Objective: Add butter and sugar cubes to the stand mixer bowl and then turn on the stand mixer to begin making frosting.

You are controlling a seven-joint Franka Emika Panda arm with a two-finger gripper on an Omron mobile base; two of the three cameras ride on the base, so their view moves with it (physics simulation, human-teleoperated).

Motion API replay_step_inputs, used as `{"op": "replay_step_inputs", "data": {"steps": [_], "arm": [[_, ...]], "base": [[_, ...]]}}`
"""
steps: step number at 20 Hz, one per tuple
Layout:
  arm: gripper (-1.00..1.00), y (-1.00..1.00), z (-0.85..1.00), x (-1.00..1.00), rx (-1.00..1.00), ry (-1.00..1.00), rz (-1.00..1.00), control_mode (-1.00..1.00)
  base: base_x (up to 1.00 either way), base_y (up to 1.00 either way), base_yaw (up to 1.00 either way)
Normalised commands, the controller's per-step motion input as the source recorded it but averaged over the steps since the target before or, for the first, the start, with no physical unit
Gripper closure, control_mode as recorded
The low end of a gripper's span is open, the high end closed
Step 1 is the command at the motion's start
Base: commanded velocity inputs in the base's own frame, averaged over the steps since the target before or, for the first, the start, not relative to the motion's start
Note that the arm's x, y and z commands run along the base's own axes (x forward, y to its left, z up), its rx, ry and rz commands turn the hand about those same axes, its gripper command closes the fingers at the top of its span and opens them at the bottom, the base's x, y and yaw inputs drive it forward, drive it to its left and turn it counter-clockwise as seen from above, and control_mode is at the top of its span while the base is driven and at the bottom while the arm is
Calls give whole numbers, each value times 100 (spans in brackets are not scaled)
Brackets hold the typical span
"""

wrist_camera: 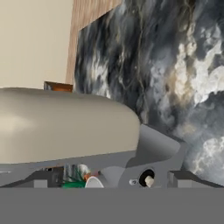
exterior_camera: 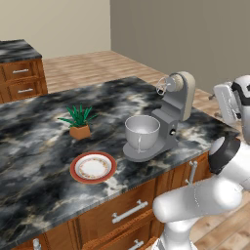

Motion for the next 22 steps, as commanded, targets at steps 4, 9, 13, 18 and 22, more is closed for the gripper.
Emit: {"op": "replay_step_inputs", "data": {"steps": [4,9,13,18,22], "arm": [[-100,-6,-13,43,2,0,12,-100],[-100,-7,-11,43,1,0,16,-100],[-100,-18,-2,40,6,0,14,-100],[-100,-25,0,40,8,0,12,-100],[-100,-21,-3,41,6,0,12,-100]], "base": [[0,0,0],[0,0,0],[0,0,0],[0,0,0],[0,0,0]]}}
